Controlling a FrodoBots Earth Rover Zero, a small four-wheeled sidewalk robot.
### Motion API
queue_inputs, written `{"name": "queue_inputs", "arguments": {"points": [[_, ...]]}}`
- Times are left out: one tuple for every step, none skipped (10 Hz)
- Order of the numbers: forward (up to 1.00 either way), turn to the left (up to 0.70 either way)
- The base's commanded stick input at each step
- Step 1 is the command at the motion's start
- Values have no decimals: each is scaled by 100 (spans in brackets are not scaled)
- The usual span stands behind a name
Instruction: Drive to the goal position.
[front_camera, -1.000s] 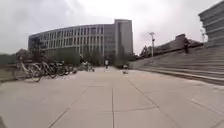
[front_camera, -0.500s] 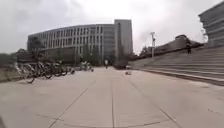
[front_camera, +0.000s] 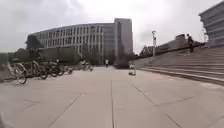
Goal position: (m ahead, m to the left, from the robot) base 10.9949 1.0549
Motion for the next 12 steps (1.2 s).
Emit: {"name": "queue_inputs", "arguments": {"points": [[70,1],[70,1],[70,2],[70,1],[70,2],[70,1],[70,1],[70,1],[70,1],[70,1],[70,2],[70,1]]}}
